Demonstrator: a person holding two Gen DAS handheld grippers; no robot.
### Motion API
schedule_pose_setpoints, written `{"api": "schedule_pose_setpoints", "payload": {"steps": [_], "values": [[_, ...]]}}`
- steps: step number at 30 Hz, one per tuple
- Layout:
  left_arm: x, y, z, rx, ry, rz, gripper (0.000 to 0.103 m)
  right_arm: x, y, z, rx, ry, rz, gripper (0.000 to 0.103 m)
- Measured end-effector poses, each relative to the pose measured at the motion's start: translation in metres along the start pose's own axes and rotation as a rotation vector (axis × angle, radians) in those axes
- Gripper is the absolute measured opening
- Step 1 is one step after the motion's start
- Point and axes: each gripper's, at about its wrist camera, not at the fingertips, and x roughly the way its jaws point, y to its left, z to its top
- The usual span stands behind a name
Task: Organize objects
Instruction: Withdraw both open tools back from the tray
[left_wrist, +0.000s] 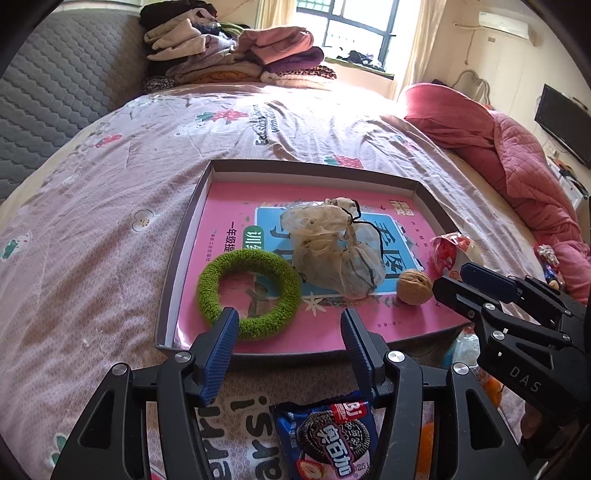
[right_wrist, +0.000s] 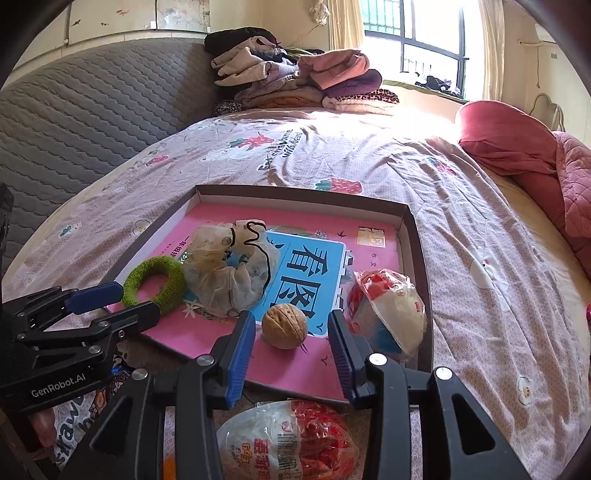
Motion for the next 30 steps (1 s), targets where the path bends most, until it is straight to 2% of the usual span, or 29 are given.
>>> {"api": "schedule_pose_setpoints", "payload": {"steps": [10, 30], "values": [[-0.024, -0.002, -0.012, -0.011, -0.024, -0.020, 0.059, -0.021, 0.001, -0.010, 0.020, -0.024, 0.010, 0.041], [-0.060, -0.011, -0.028, -0.017, -0.069, -0.001, 0.065, -0.060, 0.008, -0.015, 0.024, -0.104, 0.029, 0.041]]}}
